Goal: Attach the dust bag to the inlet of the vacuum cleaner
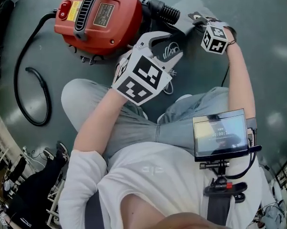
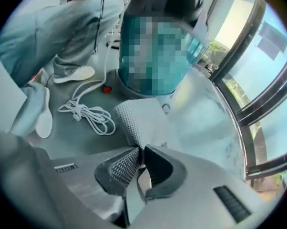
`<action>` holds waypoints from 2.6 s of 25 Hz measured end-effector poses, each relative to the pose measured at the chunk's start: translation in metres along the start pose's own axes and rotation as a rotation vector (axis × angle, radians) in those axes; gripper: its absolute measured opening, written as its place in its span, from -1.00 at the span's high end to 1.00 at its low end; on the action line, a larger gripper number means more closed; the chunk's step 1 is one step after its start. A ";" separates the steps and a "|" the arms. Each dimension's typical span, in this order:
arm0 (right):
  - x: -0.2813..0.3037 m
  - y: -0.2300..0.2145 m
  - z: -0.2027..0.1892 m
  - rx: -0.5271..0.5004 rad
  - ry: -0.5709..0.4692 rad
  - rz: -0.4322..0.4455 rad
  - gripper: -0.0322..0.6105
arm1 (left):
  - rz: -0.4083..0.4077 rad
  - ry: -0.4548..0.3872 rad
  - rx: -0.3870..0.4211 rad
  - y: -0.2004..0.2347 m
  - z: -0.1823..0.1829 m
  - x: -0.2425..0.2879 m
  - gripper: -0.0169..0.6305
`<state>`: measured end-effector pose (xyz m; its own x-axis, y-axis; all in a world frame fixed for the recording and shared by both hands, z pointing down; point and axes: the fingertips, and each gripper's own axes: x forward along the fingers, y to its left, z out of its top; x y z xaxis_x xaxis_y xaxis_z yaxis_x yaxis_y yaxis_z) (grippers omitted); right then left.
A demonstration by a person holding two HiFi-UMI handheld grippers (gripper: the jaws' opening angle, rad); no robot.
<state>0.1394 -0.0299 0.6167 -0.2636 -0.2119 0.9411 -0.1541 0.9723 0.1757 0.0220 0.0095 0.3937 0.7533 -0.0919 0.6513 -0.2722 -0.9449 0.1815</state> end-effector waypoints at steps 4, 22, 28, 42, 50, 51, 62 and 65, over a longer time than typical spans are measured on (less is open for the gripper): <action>-0.120 -0.013 0.050 -0.002 -0.234 -0.021 0.78 | 0.123 0.027 0.261 -0.004 0.013 0.012 0.31; -0.220 0.011 0.121 0.096 -0.635 0.154 0.76 | 0.143 0.032 0.164 -0.003 0.001 0.045 0.90; -0.267 -0.070 0.045 0.331 -0.645 -0.213 0.49 | 0.167 -0.017 0.011 0.009 0.000 0.019 0.91; -0.185 -0.081 0.071 -0.103 -0.314 -0.241 0.85 | 0.368 0.033 0.293 -0.008 -0.001 0.007 0.90; -0.146 -0.105 0.132 -0.206 -0.310 -0.261 0.85 | 0.407 -0.007 0.136 0.014 -0.024 -0.019 0.91; -0.142 -0.105 0.136 -0.208 -0.308 -0.246 0.85 | 0.407 -0.007 0.119 0.014 -0.027 -0.020 0.91; -0.128 -0.091 0.124 -0.106 -0.338 -0.129 0.85 | 0.453 0.062 0.121 0.038 -0.034 -0.024 0.91; -0.118 -0.087 0.127 -0.086 -0.382 -0.102 0.85 | 0.477 0.073 0.213 0.033 -0.022 -0.034 0.91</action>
<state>0.0629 -0.1018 0.4539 -0.5890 -0.3130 0.7450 -0.1216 0.9458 0.3012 -0.0256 -0.0120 0.3935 0.5295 -0.5128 0.6758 -0.4415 -0.8468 -0.2966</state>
